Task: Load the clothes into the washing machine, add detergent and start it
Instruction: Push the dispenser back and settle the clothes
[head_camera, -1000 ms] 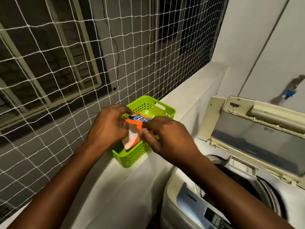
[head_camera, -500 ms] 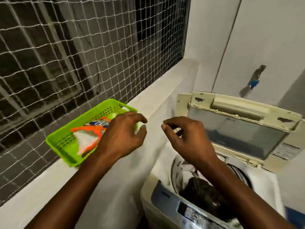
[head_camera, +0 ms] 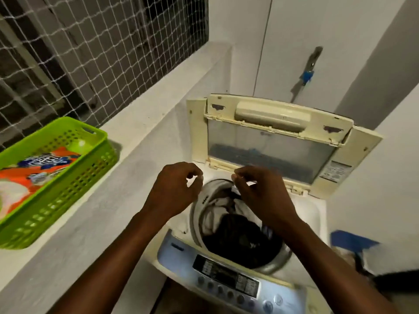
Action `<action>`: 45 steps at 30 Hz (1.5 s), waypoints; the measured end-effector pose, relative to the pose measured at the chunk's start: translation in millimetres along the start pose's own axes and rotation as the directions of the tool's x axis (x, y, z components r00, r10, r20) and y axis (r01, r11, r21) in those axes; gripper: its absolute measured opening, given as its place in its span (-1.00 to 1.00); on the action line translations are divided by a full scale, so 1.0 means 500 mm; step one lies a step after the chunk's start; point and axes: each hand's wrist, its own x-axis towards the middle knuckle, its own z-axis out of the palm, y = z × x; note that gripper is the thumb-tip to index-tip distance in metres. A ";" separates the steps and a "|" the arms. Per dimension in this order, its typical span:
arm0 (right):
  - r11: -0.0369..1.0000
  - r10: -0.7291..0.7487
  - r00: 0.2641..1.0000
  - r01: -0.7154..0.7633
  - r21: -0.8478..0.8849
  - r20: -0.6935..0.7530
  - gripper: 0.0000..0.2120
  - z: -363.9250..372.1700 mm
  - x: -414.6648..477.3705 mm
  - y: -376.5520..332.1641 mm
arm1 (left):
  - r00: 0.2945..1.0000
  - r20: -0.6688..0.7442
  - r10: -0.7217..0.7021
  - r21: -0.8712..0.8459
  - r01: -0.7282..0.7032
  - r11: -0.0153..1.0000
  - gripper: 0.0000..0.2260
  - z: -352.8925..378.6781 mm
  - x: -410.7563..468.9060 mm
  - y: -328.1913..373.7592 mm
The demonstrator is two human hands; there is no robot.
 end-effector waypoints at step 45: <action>0.469 0.765 0.637 -0.655 0.593 0.098 -0.28 0.217 0.029 0.416 | 0.602 0.749 -0.277 -0.331 0.702 0.631 -0.51 0.488 0.153 -0.143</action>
